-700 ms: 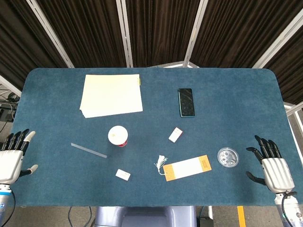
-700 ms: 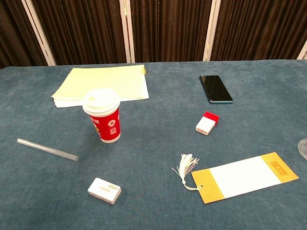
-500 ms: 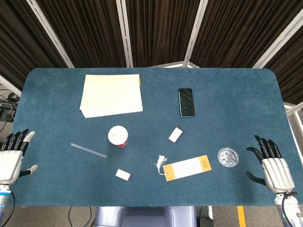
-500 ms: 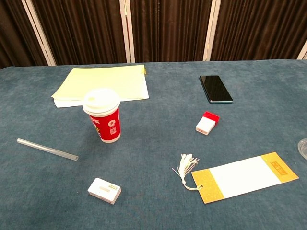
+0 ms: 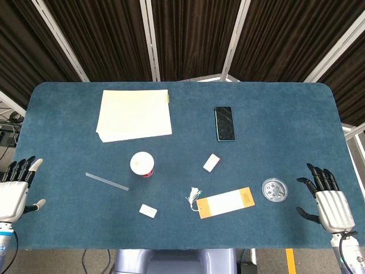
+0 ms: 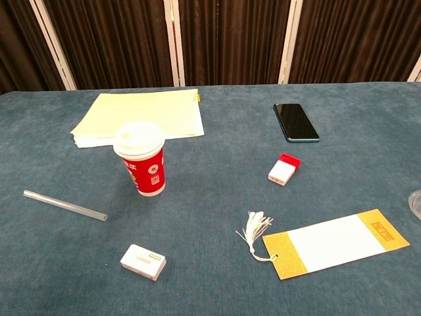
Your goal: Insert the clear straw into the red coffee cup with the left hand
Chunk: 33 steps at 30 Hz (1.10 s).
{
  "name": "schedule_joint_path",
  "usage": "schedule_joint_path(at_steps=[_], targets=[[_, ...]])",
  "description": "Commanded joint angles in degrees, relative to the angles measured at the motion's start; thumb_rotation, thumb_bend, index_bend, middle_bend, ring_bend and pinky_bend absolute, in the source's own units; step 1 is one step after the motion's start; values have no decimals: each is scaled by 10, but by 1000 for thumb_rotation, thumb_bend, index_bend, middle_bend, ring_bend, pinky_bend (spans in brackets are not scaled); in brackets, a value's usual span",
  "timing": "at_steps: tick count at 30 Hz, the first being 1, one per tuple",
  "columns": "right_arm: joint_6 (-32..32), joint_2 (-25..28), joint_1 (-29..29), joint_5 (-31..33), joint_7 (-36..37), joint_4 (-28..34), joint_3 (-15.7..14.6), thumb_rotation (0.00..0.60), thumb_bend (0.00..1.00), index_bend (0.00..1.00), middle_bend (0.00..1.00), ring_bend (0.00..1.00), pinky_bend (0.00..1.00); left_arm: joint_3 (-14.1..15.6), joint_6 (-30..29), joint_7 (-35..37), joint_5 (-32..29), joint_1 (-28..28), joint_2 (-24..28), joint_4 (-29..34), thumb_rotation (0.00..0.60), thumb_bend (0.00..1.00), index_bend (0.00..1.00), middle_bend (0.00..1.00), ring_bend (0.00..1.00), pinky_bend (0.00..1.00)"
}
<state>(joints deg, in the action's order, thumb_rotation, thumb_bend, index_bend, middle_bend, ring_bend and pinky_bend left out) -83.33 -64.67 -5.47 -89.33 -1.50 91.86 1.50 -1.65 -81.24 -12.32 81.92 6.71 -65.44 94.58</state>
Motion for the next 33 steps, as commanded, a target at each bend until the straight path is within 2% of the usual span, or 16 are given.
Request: schedule_joint_path(at_steps=[1,11,13,16,20,24,29,33], targets=[[0,1,0,0,1,0,0,600,141,254,0,0,0,0,0,-1,0,0,0,1,600,0,31,0,0,0],[-3,3,3,-2,0,2,-3,600,139,255,0,0,0,2,-2,-1,10,1,4,6,600,0,79,0,0,0],[-2,3,2,0,0,2,-2,600,140,255,0,0,0,1,0,-2,15,5,5,8,600,18,121,0,0,0],[0,3,2,1,-1,3,-2,600,140,254,0,0,0,1,14,-16,20,16,9,11,600,100,228,0,0,0],[-1,3,2,0,1,3,-2,600,141,255,0,0,0,-7,50,-47,7,40,4,13,600,190,359,0,0,0],[0,3,2,1,3,3,-2,600,139,255,0,0,0,-15,87,-78,-14,63,-7,10,600,204,395,0,0,0],[2,4,2,3,6,4,-2,600,140,255,0,0,0,-26,127,-116,-43,93,-35,-4,600,277,424,0,0,0],[4,5,1,4,9,5,-3,600,140,255,0,0,0,-31,159,-143,-66,116,-64,-24,600,283,452,0,0,0]])
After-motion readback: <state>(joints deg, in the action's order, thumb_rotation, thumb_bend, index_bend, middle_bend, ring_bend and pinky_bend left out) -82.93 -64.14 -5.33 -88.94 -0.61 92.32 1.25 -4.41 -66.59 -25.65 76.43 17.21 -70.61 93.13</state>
